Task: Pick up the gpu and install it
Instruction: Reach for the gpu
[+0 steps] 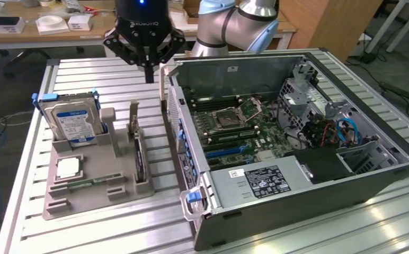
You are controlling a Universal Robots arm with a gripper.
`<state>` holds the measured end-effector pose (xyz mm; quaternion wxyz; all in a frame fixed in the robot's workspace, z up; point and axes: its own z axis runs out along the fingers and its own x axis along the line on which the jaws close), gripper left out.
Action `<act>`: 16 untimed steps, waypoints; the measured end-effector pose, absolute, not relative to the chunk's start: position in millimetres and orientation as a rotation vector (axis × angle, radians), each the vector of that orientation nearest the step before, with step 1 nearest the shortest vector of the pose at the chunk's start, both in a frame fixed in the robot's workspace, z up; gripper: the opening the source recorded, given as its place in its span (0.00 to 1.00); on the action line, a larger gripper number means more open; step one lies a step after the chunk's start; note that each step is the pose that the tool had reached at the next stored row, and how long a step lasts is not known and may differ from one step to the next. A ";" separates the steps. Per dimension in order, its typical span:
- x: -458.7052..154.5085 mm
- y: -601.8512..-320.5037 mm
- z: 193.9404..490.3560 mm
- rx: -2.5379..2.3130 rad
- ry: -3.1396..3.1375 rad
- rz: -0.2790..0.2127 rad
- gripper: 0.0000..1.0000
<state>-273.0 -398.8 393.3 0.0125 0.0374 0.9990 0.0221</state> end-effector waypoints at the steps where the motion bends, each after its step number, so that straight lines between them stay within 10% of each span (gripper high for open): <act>1: -273.9 -398.9 393.3 0.117 3.114 0.069 0.10; 16: -290.5 -398.9 393.3 0.116 3.114 0.069 0.10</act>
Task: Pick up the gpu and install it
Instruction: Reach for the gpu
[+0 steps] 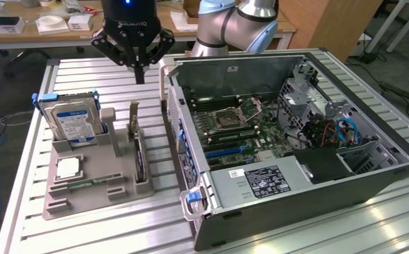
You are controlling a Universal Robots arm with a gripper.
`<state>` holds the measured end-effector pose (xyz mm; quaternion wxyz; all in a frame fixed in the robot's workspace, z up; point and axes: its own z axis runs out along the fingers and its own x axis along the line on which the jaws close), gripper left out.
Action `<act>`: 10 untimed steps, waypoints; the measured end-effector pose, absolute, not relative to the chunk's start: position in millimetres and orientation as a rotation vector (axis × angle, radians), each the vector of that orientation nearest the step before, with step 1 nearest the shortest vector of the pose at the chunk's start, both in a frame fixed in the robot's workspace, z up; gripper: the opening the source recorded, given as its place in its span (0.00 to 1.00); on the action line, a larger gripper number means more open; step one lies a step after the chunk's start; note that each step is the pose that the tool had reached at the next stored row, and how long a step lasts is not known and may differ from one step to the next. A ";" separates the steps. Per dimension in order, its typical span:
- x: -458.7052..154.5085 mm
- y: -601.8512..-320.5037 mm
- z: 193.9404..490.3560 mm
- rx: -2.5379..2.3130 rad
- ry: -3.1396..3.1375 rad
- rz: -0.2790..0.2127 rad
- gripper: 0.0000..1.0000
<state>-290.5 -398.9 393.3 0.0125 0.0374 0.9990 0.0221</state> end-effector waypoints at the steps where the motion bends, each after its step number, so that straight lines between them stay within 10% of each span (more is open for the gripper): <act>1: -292.0 -398.8 393.3 0.117 3.114 0.069 0.10; 10: -310.6 -398.9 393.3 0.116 3.114 0.069 0.10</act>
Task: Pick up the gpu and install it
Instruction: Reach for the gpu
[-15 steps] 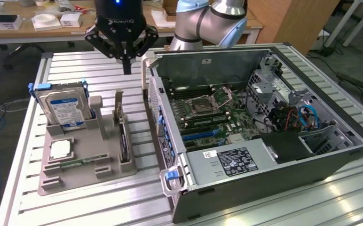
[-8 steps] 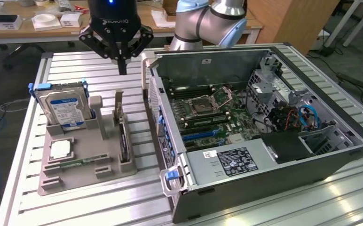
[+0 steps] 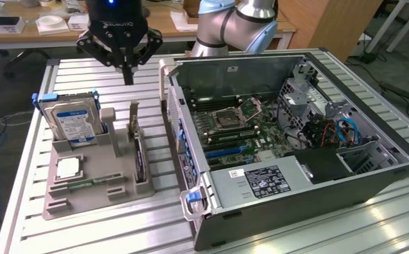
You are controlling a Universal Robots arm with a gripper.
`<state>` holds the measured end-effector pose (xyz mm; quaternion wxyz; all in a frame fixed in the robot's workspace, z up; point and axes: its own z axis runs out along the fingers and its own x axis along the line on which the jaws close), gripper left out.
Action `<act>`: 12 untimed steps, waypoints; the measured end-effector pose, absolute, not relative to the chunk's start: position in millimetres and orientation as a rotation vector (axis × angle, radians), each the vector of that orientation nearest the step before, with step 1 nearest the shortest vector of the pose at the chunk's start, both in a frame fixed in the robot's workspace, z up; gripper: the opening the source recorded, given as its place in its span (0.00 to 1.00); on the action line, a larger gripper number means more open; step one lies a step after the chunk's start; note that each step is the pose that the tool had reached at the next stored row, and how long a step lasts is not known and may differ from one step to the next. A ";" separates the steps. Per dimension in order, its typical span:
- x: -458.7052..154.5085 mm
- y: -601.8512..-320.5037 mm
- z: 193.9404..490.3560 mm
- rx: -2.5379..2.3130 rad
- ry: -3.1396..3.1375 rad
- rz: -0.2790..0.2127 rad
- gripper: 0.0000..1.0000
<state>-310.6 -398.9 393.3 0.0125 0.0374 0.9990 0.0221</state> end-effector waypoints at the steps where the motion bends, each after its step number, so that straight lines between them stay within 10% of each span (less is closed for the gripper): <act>1: -313.0 -398.9 393.3 0.117 3.114 0.069 0.10; 12: -331.4 -398.9 393.2 0.117 3.114 0.069 0.10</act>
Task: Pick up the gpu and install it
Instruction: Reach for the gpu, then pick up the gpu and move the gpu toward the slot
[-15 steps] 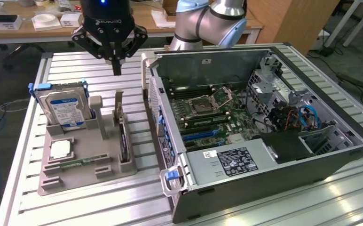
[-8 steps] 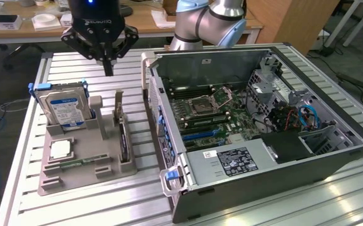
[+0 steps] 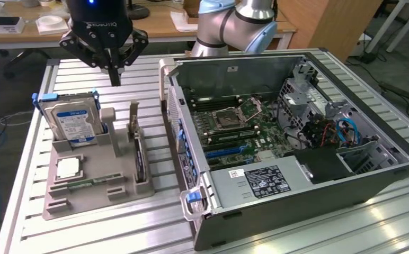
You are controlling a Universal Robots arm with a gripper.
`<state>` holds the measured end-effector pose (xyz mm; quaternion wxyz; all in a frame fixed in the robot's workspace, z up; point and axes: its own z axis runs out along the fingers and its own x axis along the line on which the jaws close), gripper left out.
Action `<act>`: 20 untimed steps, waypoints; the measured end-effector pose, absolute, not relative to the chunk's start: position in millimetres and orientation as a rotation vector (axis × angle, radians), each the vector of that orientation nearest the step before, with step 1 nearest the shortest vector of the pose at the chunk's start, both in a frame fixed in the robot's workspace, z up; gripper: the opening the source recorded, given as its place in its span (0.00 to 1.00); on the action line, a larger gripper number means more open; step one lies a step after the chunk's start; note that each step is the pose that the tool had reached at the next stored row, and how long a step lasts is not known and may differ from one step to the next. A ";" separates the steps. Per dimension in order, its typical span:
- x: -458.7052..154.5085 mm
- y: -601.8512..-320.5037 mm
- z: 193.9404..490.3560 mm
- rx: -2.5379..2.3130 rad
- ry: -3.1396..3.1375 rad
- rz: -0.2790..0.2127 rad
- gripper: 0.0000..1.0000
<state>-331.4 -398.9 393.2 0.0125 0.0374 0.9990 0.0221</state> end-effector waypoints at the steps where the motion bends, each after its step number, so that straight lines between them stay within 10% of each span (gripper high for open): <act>1: -331.4 -398.9 393.2 0.117 3.114 0.069 0.10; 12: -331.5 -398.9 393.2 0.117 3.114 0.069 0.11; 20: -331.5 -399.3 393.2 0.116 3.114 0.069 0.41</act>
